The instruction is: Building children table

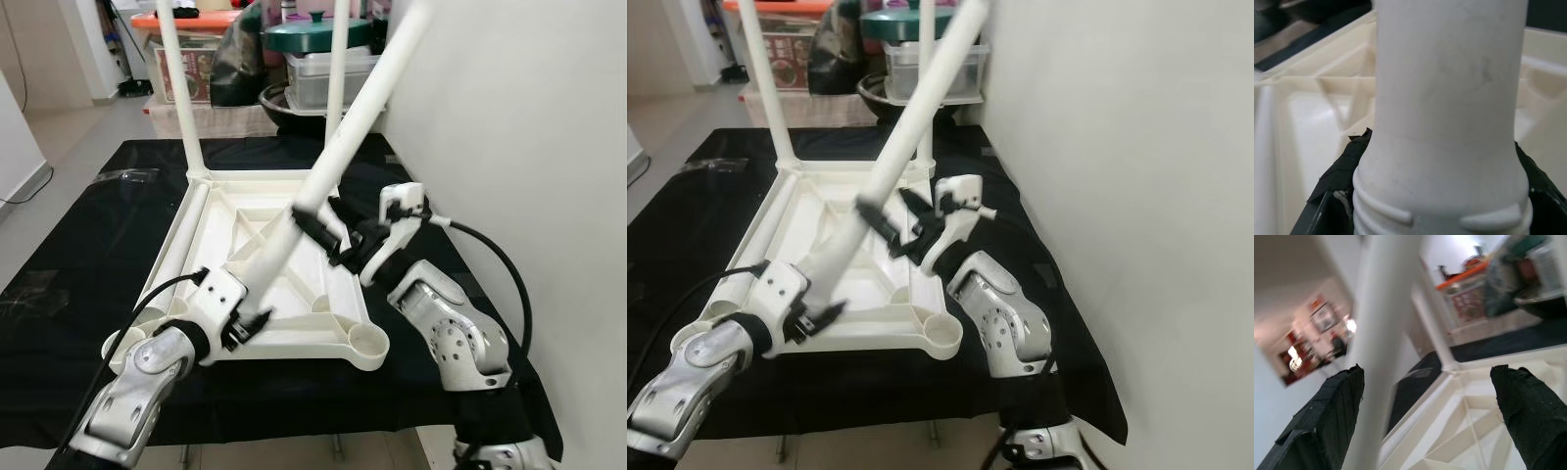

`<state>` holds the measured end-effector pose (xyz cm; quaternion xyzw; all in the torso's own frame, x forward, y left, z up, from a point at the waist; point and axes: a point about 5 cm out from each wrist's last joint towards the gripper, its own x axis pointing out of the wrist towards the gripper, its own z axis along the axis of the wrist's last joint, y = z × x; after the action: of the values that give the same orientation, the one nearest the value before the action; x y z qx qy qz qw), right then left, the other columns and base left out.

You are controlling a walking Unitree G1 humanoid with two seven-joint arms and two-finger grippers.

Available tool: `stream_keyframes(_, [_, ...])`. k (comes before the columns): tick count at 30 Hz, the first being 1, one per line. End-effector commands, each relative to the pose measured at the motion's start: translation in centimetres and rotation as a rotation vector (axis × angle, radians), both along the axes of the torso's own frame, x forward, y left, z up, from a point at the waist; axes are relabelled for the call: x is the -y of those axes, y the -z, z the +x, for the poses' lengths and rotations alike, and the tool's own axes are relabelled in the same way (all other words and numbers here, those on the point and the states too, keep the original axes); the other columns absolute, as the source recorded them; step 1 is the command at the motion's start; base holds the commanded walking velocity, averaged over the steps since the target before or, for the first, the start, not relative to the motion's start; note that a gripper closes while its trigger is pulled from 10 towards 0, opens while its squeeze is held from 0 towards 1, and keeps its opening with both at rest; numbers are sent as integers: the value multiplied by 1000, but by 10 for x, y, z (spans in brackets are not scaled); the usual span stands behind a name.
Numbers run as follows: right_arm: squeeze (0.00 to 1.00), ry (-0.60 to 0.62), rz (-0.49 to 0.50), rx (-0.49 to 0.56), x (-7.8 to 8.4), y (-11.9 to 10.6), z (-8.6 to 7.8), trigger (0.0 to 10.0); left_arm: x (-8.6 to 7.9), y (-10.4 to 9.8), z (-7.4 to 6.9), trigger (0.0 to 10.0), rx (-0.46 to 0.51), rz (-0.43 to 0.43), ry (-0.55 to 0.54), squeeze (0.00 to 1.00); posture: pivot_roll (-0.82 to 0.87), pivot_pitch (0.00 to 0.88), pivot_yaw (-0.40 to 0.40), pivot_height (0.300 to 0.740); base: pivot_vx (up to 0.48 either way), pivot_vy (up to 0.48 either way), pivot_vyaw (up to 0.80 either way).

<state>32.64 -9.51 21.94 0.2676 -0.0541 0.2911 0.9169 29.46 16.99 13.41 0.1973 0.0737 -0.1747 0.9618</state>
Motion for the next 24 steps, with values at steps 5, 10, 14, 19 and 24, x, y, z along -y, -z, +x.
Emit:
stream_keyframes(5, [0,110,271,-285,-16,25,3,10000,-5,7,14,10000,68,165,-151,0,12,0,-56,740,0,0,0])
stream_keyframes(10, [0,106,305,-399,-35,36,0,10000,4,6,20,10000,162,363,-128,0,15,0,-60,740,0,0,0])
stream_keyframes(14, [0,78,284,-439,-53,32,-4,10000,8,13,24,10000,202,527,-96,0,11,0,-63,740,0,0,0])
stream_keyframes(19, [0,46,306,-439,-62,19,-5,10000,11,19,26,10000,200,580,-61,0,13,0,-63,740,0,0,0])
stream_keyframes(24, [0,36,343,-437,-63,8,-5,10000,11,25,28,10000,192,616,-43,0,10,0,-61,740,0,0,0])
